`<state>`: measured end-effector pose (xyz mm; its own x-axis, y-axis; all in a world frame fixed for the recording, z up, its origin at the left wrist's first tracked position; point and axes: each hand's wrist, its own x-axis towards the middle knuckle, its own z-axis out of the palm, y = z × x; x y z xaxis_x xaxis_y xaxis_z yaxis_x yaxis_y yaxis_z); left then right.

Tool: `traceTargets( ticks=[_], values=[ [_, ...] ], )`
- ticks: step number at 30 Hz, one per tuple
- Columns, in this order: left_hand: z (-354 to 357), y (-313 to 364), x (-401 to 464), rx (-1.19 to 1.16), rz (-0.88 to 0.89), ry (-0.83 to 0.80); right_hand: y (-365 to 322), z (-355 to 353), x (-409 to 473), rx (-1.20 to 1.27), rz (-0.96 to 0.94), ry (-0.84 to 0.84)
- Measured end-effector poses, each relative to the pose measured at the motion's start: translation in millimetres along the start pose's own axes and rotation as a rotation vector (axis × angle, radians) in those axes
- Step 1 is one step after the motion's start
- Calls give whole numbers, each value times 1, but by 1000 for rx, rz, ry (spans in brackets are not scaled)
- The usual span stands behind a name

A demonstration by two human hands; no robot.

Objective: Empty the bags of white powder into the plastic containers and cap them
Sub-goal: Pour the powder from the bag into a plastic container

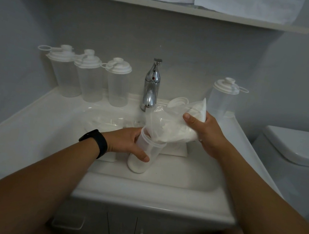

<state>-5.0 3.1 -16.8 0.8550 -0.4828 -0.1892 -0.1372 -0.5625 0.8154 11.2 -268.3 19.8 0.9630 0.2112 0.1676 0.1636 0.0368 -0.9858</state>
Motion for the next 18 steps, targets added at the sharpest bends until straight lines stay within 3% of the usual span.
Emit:
traceTargets(
  ticks=[18],
  values=[
    [1, 0, 1, -16, -10, -2, -1, 2, -1, 26, -1, -3]
  ],
)
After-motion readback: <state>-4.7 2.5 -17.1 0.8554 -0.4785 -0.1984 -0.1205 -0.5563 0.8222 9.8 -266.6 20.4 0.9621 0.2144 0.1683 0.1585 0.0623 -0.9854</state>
